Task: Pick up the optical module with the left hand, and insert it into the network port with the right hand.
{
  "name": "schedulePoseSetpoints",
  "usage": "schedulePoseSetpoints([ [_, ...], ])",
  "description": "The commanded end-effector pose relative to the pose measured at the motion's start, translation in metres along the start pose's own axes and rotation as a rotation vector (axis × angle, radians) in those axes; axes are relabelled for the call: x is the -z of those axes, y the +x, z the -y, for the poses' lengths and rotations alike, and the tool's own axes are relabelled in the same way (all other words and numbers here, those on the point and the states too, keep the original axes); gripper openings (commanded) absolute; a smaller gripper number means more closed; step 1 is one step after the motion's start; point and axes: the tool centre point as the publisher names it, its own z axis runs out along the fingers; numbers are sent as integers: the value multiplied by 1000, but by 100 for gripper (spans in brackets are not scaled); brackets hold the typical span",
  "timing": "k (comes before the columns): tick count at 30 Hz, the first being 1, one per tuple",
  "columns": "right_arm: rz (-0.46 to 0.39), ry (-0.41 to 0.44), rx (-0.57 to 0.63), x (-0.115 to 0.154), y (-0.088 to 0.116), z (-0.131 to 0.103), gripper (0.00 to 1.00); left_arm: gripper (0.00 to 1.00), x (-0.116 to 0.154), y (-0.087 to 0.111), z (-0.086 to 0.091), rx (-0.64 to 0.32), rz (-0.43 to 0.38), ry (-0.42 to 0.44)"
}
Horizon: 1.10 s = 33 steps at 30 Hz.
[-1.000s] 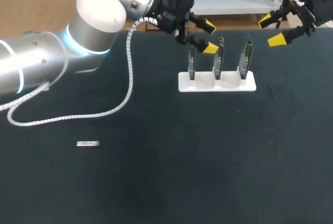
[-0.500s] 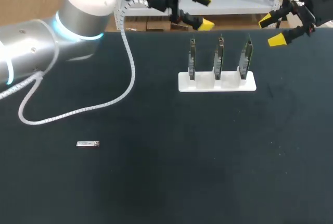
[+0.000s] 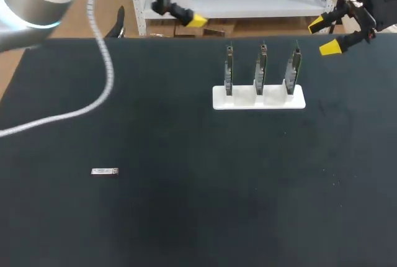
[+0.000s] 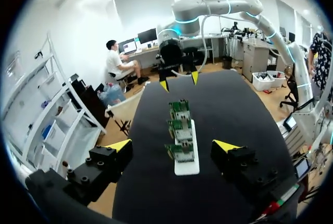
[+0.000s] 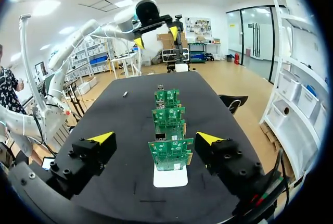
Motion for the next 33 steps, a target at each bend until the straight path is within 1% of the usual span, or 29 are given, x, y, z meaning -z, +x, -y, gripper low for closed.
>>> schedulePoseSetpoints([
  [1,1,-2,0,0,0,1,100,100,52,18,40,15,-59,-105],
  [2,1,-2,0,0,0,1,100,100,56,23,43,22,-65,-109],
  [5,1,-2,0,0,0,1,100,100,70,41,52,44,-117,-100],
  [8,1,-2,0,0,0,1,100,100,80,58,61,71,-165,-84],
  [9,1,-2,0,0,0,1,100,100,83,63,63,80,-165,-72],
  [10,1,-2,0,0,0,1,100,100,85,68,66,97,-181,-60],
  [11,1,-2,0,0,0,1,100,100,88,73,68,105,-200,-70],
  [13,1,-2,0,0,0,1,100,100,92,78,72,127,-186,-67],
  [14,1,-2,0,0,0,1,100,100,92,79,72,139,-176,-75],
  [15,1,-2,0,0,0,1,100,100,91,79,72,140,-142,-75],
  [17,1,-2,0,0,0,1,100,100,84,73,68,123,-90,-68],
  [33,1,-2,0,0,0,1,100,100,84,73,68,123,-90,-68],
])
